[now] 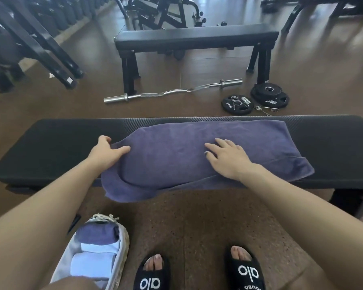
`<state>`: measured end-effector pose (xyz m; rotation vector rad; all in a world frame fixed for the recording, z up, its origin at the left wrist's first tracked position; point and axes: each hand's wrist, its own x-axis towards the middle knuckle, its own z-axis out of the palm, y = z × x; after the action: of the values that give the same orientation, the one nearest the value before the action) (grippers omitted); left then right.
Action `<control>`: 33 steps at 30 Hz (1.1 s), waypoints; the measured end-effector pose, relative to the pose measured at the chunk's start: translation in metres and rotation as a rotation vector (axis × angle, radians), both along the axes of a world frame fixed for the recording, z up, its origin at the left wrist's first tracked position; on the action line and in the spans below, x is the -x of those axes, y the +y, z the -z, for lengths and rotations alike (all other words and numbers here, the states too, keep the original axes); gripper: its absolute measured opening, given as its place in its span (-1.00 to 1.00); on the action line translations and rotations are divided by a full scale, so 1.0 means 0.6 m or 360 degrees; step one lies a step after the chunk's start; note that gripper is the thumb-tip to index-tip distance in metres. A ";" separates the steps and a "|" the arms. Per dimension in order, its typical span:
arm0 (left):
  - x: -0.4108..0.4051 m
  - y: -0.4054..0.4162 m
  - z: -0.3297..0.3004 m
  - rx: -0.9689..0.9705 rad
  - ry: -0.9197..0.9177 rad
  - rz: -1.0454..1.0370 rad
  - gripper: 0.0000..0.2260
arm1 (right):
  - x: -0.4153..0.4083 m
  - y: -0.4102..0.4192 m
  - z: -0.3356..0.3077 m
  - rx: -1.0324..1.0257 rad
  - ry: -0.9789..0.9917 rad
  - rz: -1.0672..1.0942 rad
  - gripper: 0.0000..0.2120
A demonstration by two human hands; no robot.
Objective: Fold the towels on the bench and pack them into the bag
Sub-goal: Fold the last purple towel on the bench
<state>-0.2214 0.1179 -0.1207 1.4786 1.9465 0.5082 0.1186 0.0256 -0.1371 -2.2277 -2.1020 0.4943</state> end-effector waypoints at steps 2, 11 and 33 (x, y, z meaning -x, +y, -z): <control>-0.012 0.020 0.007 -0.0027 -0.0051 -0.0028 -0.30 | 0.009 0.010 0.009 0.0100 -0.0036 0.0021 -0.49; -0.041 0.108 -0.037 -0.0965 -0.0031 0.0143 -0.70 | 0.017 0.073 0.049 -0.0006 -0.0148 0.0194 -0.45; -0.084 -0.009 0.027 -0.0603 0.0962 0.0953 -0.42 | -0.142 0.025 0.039 -0.0319 -0.0167 0.1029 -0.44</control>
<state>-0.1707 0.1124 -0.1367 2.5719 1.7225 0.1625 0.2040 0.0406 -0.1604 -2.6449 -1.2593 0.1189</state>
